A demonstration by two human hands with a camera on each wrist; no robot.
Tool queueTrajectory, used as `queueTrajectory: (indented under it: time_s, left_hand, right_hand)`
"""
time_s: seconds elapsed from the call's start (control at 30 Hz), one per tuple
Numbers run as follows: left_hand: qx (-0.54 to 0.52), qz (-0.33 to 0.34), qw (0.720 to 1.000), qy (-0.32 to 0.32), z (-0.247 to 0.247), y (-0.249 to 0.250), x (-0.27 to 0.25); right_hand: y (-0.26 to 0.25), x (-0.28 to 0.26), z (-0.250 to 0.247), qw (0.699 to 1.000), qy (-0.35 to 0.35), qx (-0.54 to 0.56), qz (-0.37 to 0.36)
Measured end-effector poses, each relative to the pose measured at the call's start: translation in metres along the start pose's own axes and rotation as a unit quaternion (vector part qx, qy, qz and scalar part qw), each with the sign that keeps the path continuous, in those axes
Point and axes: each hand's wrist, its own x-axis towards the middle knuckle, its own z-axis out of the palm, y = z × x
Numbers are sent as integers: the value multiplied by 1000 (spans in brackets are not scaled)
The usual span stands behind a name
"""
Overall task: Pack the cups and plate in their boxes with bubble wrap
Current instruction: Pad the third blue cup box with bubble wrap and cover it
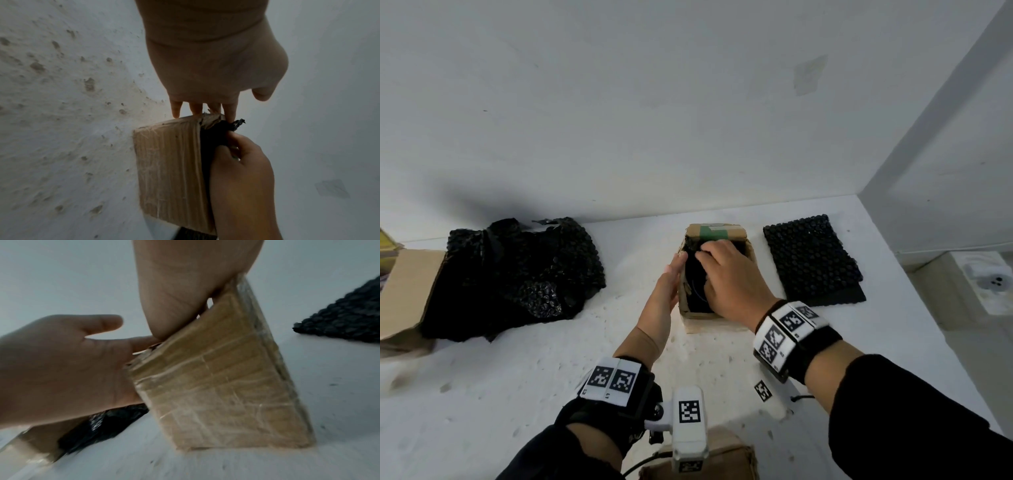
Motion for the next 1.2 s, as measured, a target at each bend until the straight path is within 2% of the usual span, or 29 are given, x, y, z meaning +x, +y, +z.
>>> queueTrajectory:
  time_s: [0.13,0.27,0.43,0.53,0.67,0.8,0.9,1.0,1.03,1.13,1.2]
  left_hand:
    - [-21,3,1000,-10,1,-2,-2]
    - [-48,-6,999,-13,-1,-4,1]
    - [-38,-5,999,-12,-3,-4,-1]
    - [-9,-11,1000,13,-2,-2,-1]
    - [-33,-10,999,-6,-4,3,-1]
    - [-20,-8,999,-23,-4,4,-2]
    - [5,-5,1000,-10,0,5,-5]
    - [9,-5,1000,-3,-2,3,-4]
    - [8,-5,1000,-3,-4,1,-3]
    - [8,2,1000,0,-5,-4,-2]
    - [3,3,1000,-2,-4,-6,-2]
  right_hand:
    - [-3,-9,8,986,-159,-50,-5]
    - [-4,-2,8,976,-207,-69,7]
    - [-7,11,4,981,-189,-50,12]
    - [-11,22,5,980,-188,-63,13]
    - [-15,37,9,975,-207,-72,39]
    - [-9,32,9,976,-209,-13,56]
    - [-6,18,3,987,-150,43,48]
    - [-13,7,2,998,-49,12,23]
    - [-16,3,2,998,-48,-2,37]
    - [-23,-13,7,983,-139,-21,115]
    - [-23,-16,8,978,-159,-37,133]
